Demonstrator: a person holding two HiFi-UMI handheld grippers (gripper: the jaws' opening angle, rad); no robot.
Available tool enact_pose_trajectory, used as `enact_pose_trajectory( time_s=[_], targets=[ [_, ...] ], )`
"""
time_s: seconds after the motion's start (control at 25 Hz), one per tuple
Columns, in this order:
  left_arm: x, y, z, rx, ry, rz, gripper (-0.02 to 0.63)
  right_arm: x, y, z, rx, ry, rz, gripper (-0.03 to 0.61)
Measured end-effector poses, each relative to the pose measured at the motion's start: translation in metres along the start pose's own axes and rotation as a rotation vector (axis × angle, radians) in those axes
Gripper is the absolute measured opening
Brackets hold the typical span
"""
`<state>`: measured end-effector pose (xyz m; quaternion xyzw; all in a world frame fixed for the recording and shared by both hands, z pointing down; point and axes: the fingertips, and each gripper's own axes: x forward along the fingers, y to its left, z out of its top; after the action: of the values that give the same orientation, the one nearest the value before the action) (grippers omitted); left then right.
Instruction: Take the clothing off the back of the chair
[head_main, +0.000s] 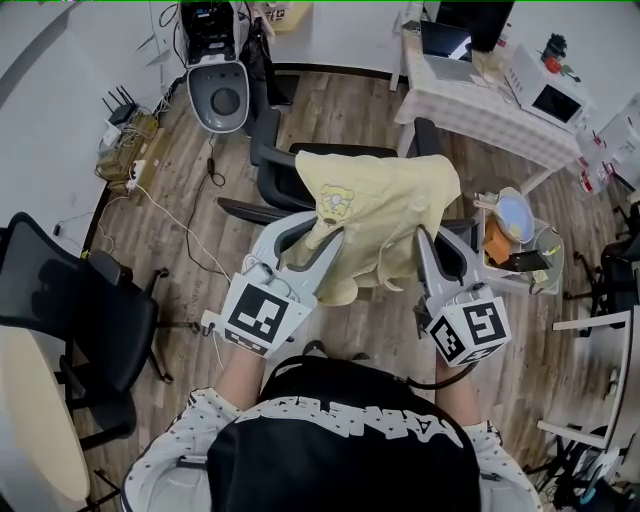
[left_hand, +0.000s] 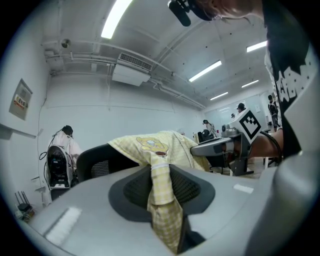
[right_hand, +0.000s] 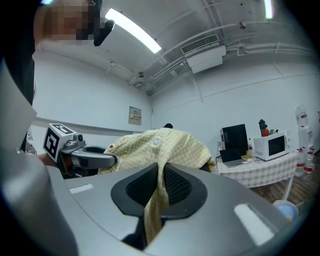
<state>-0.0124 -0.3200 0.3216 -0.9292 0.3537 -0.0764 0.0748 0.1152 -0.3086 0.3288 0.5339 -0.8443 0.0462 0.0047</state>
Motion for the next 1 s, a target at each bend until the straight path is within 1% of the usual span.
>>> enact_pose_trajectory(
  time_s=[0.16, 0.32, 1.0],
  targets=[
    [-0.004, -0.002, 0.000, 0.007, -0.004, -0.004, 0.079, -0.003, 0.005, 0.001, -0.006, 0.001, -0.001, 0.044],
    [-0.007, -0.007, 0.001, 0.008, -0.008, -0.011, 0.069, -0.008, 0.009, 0.001, -0.013, 0.002, -0.005, 0.044],
    [-0.017, -0.014, -0.004, -0.005, -0.015, -0.088, 0.067, -0.016, 0.017, -0.003, -0.010, 0.010, -0.072, 0.041]
  ],
)
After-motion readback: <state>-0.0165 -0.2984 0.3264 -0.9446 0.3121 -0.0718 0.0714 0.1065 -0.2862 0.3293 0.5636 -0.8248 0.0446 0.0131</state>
